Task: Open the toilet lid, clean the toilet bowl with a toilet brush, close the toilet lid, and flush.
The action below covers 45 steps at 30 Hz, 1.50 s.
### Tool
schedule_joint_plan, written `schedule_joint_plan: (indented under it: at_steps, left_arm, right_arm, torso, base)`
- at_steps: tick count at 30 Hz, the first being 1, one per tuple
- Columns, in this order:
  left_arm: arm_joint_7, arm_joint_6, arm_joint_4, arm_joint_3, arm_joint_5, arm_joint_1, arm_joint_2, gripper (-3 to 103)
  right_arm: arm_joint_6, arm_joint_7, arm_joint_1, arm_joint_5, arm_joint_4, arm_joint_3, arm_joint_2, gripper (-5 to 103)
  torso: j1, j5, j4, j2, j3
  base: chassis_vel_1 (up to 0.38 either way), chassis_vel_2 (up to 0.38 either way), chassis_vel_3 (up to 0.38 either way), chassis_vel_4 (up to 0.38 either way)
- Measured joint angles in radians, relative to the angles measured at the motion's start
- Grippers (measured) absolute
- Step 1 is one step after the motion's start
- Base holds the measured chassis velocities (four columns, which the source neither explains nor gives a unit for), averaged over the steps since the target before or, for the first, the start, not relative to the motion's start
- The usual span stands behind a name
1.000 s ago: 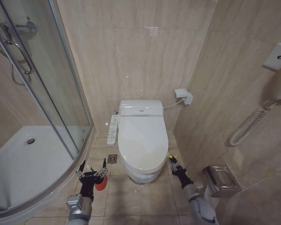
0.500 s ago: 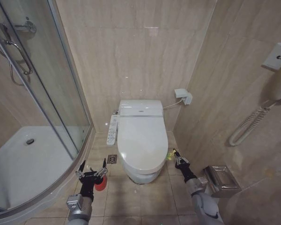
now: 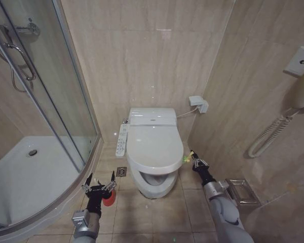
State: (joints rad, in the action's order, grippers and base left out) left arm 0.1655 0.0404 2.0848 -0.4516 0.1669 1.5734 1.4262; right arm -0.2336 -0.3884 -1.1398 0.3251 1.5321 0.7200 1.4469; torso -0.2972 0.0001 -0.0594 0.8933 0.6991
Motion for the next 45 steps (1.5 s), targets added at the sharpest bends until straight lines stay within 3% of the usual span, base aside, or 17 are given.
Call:
schedule_joint_plan:
  at_steps: [19, 45]
  left_arm:
    - [0.0, 0.0, 0.0, 0.0, 0.0, 0.0, 0.0, 100]
    - [0.0, 0.0, 0.0, 0.0, 0.0, 0.0, 0.0, 100]
  right_arm:
    - [0.068, 0.074, 0.149, 0.066, -0.061, -0.047, -0.13, 0]
    - [0.1, 0.173, 0.45, 0.094, -0.271, -0.183, -0.2, 0]
  torso:
    - [0.0, 0.0, 0.0001, 0.0, 0.0]
    - [0.0, -0.0002, -0.0001, 0.0, 0.0]
  base:
    - [0.0, 0.0, 0.0, 0.0]
    - [0.0, 0.0, 0.0, 0.0]
